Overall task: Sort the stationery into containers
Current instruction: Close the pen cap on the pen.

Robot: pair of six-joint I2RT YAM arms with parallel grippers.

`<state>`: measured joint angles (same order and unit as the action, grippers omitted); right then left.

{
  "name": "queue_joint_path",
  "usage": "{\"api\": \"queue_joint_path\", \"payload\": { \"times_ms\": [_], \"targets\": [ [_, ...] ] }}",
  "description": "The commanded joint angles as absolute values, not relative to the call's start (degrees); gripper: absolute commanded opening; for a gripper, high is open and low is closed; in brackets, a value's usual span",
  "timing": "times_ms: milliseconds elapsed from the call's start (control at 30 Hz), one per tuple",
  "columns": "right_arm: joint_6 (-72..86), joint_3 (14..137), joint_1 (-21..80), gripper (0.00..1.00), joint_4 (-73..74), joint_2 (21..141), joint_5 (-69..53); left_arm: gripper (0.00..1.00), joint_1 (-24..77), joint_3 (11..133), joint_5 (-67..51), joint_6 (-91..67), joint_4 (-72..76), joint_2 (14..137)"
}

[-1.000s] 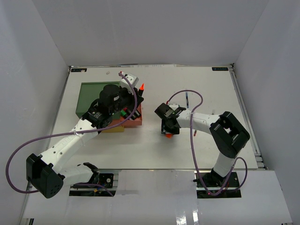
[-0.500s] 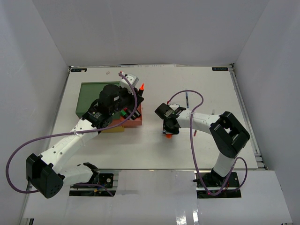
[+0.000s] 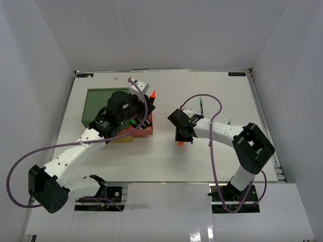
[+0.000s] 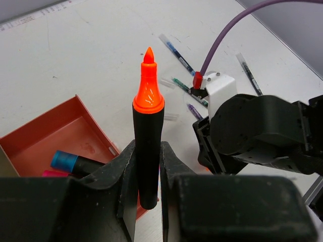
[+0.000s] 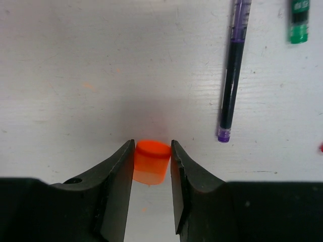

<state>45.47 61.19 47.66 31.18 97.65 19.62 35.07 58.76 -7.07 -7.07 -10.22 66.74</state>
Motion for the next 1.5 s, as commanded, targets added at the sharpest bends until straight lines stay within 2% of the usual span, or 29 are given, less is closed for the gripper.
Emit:
{"api": "queue_joint_path", "payload": {
  "times_ms": [0, 433, 667, 933, 1267, 1467],
  "targets": [
    [43.2, 62.0, 48.0, 0.08, 28.5, 91.9, 24.2, 0.0, 34.9, 58.5, -8.8, -7.7, -8.5, 65.3],
    [21.5, 61.9, 48.0, 0.08, 4.7, 72.0, 32.9, 0.0, 34.9, 57.0, -17.0, -12.1, -4.7, 65.5],
    [12.4, 66.3, 48.0, 0.08, -7.5, 70.7, 35.6, 0.0, 34.9, 56.4, -18.9, -13.3, -3.6, 66.4],
    [11.7, 70.8, 48.0, 0.08, -13.6, 72.9, 30.1, 0.0, 34.9, 55.9, -20.7, -12.8, -2.6, 67.0],
    [15.5, 71.3, 48.2, 0.08, -16.3, 74.2, 13.7, 0.0, 34.9, 54.9, -22.4, -10.8, -1.1, 66.5],
    [16.0, 70.8, 48.6, 0.08, -16.7, 74.8, 12.9, 0.0, 34.9, 54.3, -23.1, -10.6, -0.4, 65.8]
  ]
}}
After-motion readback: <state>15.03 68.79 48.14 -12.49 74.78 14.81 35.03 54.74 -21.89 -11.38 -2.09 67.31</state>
